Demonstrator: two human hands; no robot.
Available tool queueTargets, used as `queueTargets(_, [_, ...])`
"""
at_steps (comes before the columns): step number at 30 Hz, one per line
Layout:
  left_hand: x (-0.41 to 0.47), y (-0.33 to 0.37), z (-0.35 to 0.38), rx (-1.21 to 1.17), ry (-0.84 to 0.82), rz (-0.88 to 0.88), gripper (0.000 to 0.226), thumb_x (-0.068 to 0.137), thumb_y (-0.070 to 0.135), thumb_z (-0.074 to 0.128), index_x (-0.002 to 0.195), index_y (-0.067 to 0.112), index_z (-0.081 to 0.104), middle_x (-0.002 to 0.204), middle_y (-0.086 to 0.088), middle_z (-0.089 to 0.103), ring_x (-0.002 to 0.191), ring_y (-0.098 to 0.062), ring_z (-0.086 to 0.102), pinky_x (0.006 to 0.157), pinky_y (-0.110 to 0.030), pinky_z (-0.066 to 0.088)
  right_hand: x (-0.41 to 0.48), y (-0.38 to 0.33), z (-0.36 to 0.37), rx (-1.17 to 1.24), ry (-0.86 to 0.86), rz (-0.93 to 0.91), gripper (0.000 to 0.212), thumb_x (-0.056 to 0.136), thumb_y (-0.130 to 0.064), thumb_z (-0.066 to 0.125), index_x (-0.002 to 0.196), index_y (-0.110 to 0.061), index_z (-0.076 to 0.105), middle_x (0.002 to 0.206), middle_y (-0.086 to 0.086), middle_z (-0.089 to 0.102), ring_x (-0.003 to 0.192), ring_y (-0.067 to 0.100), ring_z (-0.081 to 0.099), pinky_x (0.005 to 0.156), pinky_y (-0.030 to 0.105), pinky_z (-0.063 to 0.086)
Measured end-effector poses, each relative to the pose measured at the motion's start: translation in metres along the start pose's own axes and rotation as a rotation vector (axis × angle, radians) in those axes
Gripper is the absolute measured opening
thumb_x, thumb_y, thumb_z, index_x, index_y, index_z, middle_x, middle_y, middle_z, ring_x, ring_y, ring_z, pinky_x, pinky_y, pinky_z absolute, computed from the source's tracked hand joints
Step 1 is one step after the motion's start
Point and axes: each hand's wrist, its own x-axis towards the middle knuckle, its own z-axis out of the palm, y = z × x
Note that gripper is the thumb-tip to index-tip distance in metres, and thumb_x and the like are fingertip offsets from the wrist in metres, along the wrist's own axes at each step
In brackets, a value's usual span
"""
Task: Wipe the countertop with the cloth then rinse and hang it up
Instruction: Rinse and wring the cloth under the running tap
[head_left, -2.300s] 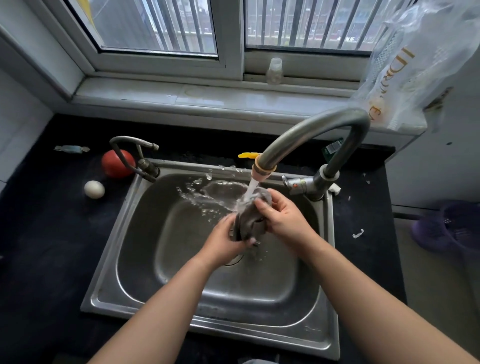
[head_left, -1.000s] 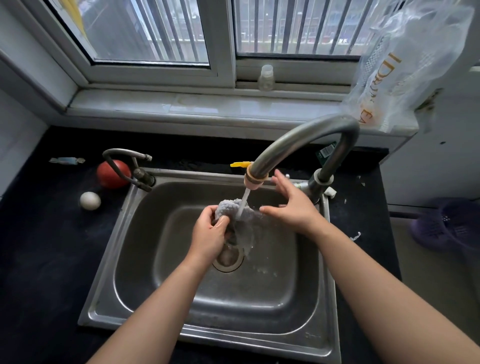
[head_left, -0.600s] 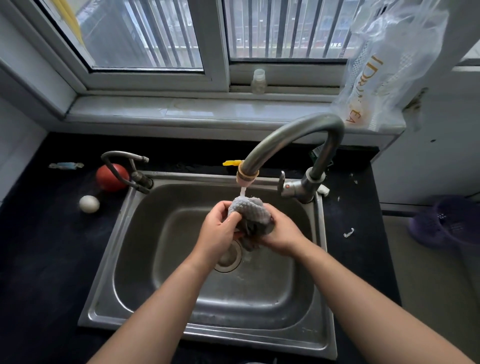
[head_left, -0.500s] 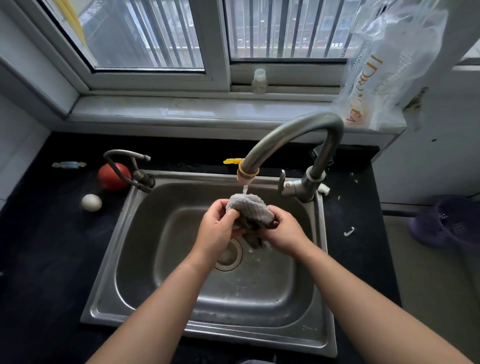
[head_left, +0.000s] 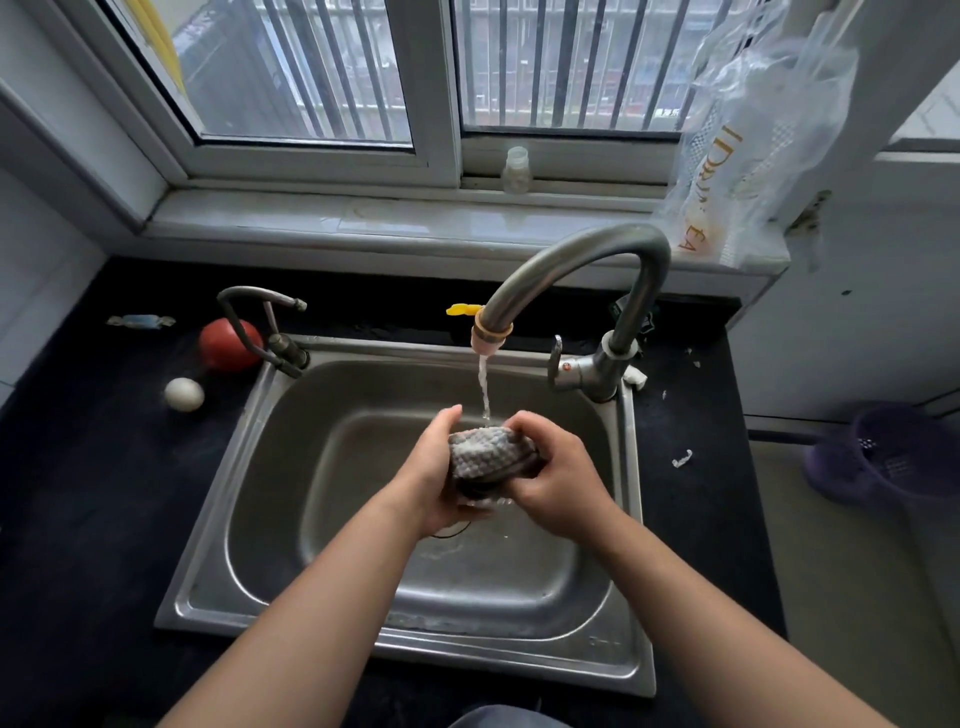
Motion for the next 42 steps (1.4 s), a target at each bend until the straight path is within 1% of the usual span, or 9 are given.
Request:
queueTargets(8, [-0.001, -0.005, 0.012, -0.204, -0.034, -0.061, 0.037, 0.091, 0.045, 0.045, 0.094, 0.012, 0.064, 0.075, -0.007, 0.071, 0.063, -0.019, 0.068, 0.052, -0.025, 0.053, -0.02, -0.009, 0.005, 0.23, 0.059, 0.074, 0.033, 0.062, 0.006, 0.049, 0.09, -0.011, 0.052, 0.082, 0.005, 0.055, 0.075, 0.016, 0.051, 0.066, 0.029, 0.043])
queueTargets(12, [0.002, -0.011, 0.021, -0.317, 0.088, 0.03, 0.053, 0.092, 0.044, 0.052, 0.119, -0.001, 0.057, 0.112, -0.023, 0.067, 0.098, -0.036, 0.066, 0.073, -0.042, 0.056, -0.031, -0.015, 0.012, 0.424, 0.08, 0.263, 0.059, 0.068, -0.018, 0.059, 0.122, -0.034, 0.043, 0.126, -0.004, 0.046, 0.115, -0.003, 0.044, 0.086, 0.014, 0.043])
queueTargets(15, [0.002, -0.017, 0.028, -0.44, 0.093, 0.055, 0.065, 0.086, 0.057, 0.052, 0.117, 0.0, 0.058, 0.111, -0.026, 0.067, 0.097, -0.04, 0.067, 0.085, -0.048, 0.054, -0.03, -0.02, 0.026, 0.395, 0.237, 0.349, 0.066, 0.076, -0.044, 0.069, 0.134, -0.035, 0.04, 0.136, -0.01, 0.042, 0.125, 0.005, 0.039, 0.1, 0.027, 0.04])
queueTargets(20, [0.006, -0.02, 0.033, -0.438, 0.171, 0.196, 0.047, 0.093, 0.041, 0.049, 0.112, 0.001, 0.062, 0.114, -0.025, 0.066, 0.102, -0.038, 0.065, 0.095, -0.051, 0.05, -0.008, -0.029, 0.033, 0.506, 0.506, 0.368, 0.013, 0.08, -0.014, 0.071, 0.092, -0.019, 0.071, 0.093, 0.002, 0.072, 0.089, 0.019, 0.068, 0.079, 0.031, 0.056])
queueTargets(23, [0.0, -0.015, 0.033, -0.361, 0.181, 0.331, 0.03, 0.096, 0.034, 0.046, 0.106, 0.011, 0.062, 0.111, -0.021, 0.067, 0.099, -0.035, 0.066, 0.094, -0.051, 0.05, 0.001, -0.032, 0.029, 0.473, 0.512, 0.276, 0.019, 0.078, -0.003, 0.07, 0.076, -0.021, 0.073, 0.075, -0.002, 0.074, 0.075, 0.013, 0.071, 0.066, 0.022, 0.055])
queueTargets(31, [-0.025, 0.011, 0.038, -0.554, 0.194, 0.194, 0.056, 0.086, 0.053, 0.052, 0.113, 0.005, 0.066, 0.108, -0.019, 0.07, 0.097, -0.035, 0.068, 0.086, -0.045, 0.055, 0.008, -0.041, 0.029, 0.349, 0.433, 0.029, 0.019, 0.077, -0.016, 0.072, 0.093, -0.026, 0.073, 0.085, -0.009, 0.075, 0.083, 0.009, 0.07, 0.074, 0.02, 0.054])
queueTargets(34, [-0.027, 0.013, 0.041, -0.487, 0.348, 0.367, 0.039, 0.088, 0.043, 0.058, 0.086, 0.005, 0.064, 0.085, -0.015, 0.07, 0.082, -0.032, 0.068, 0.08, -0.041, 0.056, 0.014, -0.048, 0.034, 0.484, 0.468, 0.225, 0.004, 0.08, -0.024, 0.072, 0.077, -0.026, 0.074, 0.076, -0.006, 0.075, 0.074, 0.011, 0.071, 0.066, 0.024, 0.053])
queueTargets(37, [-0.028, 0.007, 0.042, -0.325, 0.469, 0.573, 0.036, 0.089, 0.029, 0.061, 0.06, 0.014, 0.046, 0.059, -0.006, 0.056, 0.06, -0.023, 0.053, 0.064, -0.033, 0.046, 0.02, -0.048, 0.036, 0.552, 0.447, 0.486, 0.034, 0.086, -0.039, 0.063, 0.06, -0.018, 0.069, 0.06, 0.0, 0.071, 0.06, 0.016, 0.067, 0.06, 0.03, 0.052])
queueTargets(42, [-0.026, -0.006, 0.04, -0.089, 0.437, 0.755, 0.034, 0.084, 0.002, 0.057, 0.063, 0.018, 0.035, 0.053, 0.0, 0.036, 0.045, -0.01, 0.034, 0.05, -0.027, 0.032, 0.022, -0.047, 0.035, 0.506, 0.487, 0.713, 0.046, 0.095, -0.038, 0.041, 0.058, -0.015, 0.054, 0.047, -0.005, 0.06, 0.059, 0.018, 0.058, 0.068, 0.034, 0.05])
